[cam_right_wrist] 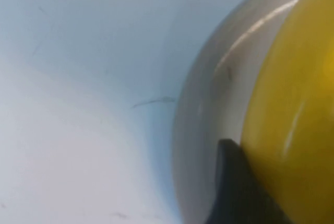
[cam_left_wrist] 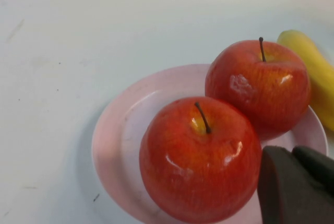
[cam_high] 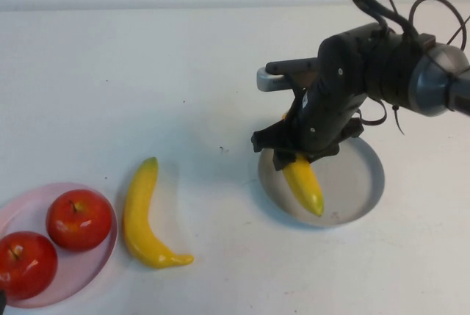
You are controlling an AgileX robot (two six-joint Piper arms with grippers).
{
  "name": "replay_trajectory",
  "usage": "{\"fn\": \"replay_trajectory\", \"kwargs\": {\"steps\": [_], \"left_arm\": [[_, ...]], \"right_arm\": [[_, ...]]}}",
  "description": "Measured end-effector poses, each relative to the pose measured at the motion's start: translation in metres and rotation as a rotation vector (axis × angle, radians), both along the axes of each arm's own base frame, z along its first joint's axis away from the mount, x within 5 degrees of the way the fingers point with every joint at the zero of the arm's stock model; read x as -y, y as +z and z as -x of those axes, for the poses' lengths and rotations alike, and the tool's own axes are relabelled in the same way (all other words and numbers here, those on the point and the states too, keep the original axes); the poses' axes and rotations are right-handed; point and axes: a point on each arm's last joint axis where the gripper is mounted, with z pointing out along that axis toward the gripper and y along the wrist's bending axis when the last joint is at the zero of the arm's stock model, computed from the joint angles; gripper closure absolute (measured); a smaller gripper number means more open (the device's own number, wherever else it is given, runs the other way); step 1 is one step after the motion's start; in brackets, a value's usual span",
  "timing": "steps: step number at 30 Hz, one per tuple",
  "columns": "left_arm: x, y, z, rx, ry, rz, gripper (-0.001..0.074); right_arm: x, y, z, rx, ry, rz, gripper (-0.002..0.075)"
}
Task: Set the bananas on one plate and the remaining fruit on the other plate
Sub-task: Put another type of fruit in the right plate
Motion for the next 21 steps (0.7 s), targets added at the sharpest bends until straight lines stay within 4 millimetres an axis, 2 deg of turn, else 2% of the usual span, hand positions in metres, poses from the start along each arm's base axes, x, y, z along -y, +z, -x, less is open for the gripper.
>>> {"fn": "replay_trajectory", "kwargs": {"steps": [7, 12, 17, 21], "left_arm": [[0.000, 0.000, 0.000, 0.000, 0.000, 0.000, 0.0731], [0.000, 0.000, 0.000, 0.000, 0.000, 0.000, 0.0731], [0.000, 0.000, 0.000, 0.000, 0.000, 0.000, 0.0731], [0.000, 0.000, 0.000, 0.000, 0.000, 0.000, 0.0731]], "right_arm": [[-0.005, -0.023, -0.006, -0.036, -0.017, -0.012, 0.0417], [-0.005, -0.024, -0.006, -0.045, -0.018, -0.008, 0.0310], [-0.010, -0.009, -0.006, -0.067, -0.002, 0.004, 0.0265], [-0.037, 0.016, 0.005, -0.034, 0.078, -0.013, 0.0260]]}}
